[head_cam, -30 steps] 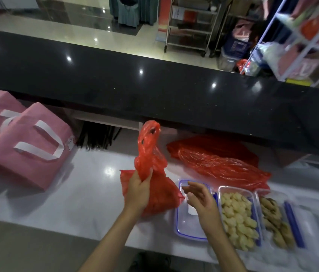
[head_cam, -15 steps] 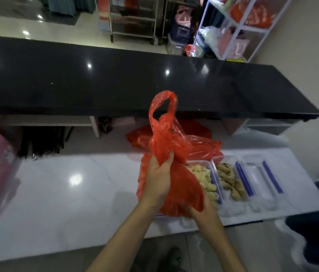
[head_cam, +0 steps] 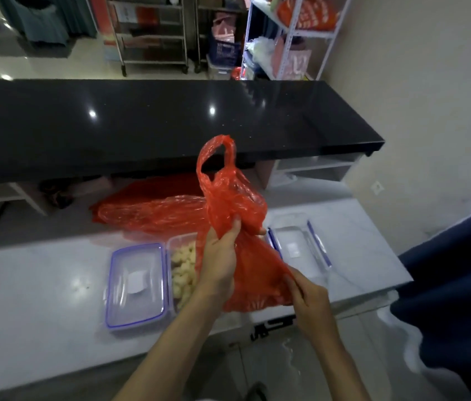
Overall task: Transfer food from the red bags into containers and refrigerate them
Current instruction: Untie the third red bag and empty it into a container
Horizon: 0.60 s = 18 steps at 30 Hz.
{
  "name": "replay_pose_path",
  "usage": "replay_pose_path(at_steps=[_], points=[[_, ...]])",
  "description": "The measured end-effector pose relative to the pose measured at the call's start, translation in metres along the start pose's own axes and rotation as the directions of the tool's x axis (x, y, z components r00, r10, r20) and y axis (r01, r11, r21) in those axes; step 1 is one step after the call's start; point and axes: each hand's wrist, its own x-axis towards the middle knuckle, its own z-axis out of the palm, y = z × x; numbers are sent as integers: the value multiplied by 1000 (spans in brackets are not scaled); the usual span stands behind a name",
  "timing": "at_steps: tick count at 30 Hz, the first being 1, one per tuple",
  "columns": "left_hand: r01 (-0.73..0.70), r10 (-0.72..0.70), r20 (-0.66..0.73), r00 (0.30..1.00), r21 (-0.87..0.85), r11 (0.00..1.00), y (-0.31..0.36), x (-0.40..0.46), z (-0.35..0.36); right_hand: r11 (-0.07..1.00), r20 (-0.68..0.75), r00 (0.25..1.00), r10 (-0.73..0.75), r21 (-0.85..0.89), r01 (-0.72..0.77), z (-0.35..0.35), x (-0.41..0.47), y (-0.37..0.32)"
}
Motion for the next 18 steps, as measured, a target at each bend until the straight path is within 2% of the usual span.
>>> replay_pose_path(at_steps=[5, 10, 18], points=[[-22, 20, 38, 999, 52, 998, -37, -10, 66, 998, -137, 989, -58, 12, 60, -70, -4, 23], [-14, 11, 46, 999, 52, 999, -66, -6, 109, 997, -257, 963, -79, -10, 79, -110, -1, 47], [23, -24, 59, 998, 24, 999, -89, 35, 146, 990, -287, 951, -117, -110, 88, -141, 23, 65]])
